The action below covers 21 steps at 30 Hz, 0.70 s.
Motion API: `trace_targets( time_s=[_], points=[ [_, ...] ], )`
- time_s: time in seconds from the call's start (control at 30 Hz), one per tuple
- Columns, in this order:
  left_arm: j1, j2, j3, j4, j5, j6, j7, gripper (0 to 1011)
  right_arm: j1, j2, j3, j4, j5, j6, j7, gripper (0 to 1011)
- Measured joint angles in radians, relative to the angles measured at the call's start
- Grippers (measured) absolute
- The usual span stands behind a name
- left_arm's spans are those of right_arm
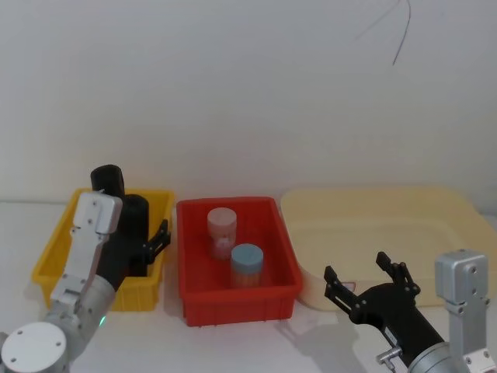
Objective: Pick up the garbage bag with the one hand and transfer it to the other hand.
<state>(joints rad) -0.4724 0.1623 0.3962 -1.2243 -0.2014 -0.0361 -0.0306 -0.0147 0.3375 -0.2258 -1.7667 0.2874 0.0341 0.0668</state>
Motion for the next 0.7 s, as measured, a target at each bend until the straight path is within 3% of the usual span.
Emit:
trace_targets(
  time_s=[0.5, 0.7],
  points=[
    [-0.032, -0.042, -0.026, 0.055, -0.011, -0.034, 0.0, 555, 0.0, 0.0, 0.0, 0.0, 0.0, 0.0, 0.0, 1000],
    [-0.032, -0.041, -0.029, 0.04, -0.001, -0.035, 0.002, 521, 0.0, 0.0, 0.0, 0.0, 0.0, 0.0, 0.0, 1000]
  ],
)
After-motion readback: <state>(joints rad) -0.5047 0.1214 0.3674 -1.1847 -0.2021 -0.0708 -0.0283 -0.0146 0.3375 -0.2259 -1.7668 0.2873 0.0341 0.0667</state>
